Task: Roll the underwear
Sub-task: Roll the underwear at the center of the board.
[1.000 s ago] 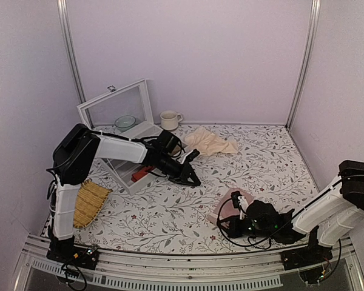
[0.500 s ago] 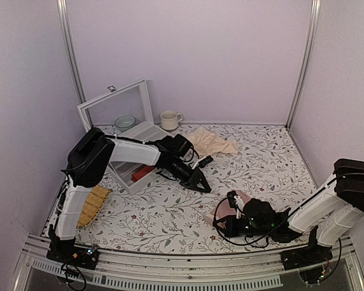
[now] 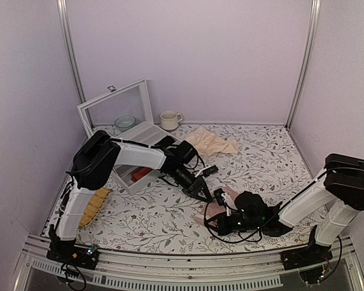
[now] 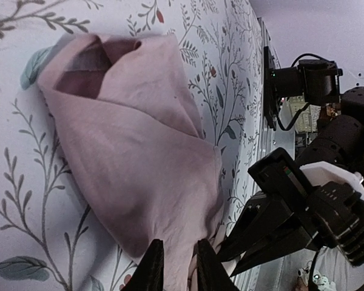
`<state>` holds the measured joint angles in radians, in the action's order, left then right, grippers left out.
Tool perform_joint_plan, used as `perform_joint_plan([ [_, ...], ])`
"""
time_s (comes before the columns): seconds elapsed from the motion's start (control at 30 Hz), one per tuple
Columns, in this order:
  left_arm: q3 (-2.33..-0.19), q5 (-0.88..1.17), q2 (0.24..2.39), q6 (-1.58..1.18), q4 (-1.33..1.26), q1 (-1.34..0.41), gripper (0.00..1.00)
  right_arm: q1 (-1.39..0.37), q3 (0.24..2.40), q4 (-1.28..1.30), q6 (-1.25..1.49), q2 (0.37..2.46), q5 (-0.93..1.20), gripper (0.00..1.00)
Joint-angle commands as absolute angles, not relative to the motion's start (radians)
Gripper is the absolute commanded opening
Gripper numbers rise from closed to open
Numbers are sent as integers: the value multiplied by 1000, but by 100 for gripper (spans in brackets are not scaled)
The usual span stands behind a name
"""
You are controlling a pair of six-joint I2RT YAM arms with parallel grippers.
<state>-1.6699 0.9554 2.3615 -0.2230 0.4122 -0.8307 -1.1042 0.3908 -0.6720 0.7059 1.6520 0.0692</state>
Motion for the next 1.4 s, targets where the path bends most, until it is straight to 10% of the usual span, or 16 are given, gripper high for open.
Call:
perform_joint_plan([
  [0.0, -1711, 966, 2400, -190, 456, -848, 19, -1078, 403, -541, 627, 1710, 129, 0],
  [1.37, -1761, 728, 2474, -288, 575, -804, 10, -1111, 483, -266, 653, 1504, 46, 0],
])
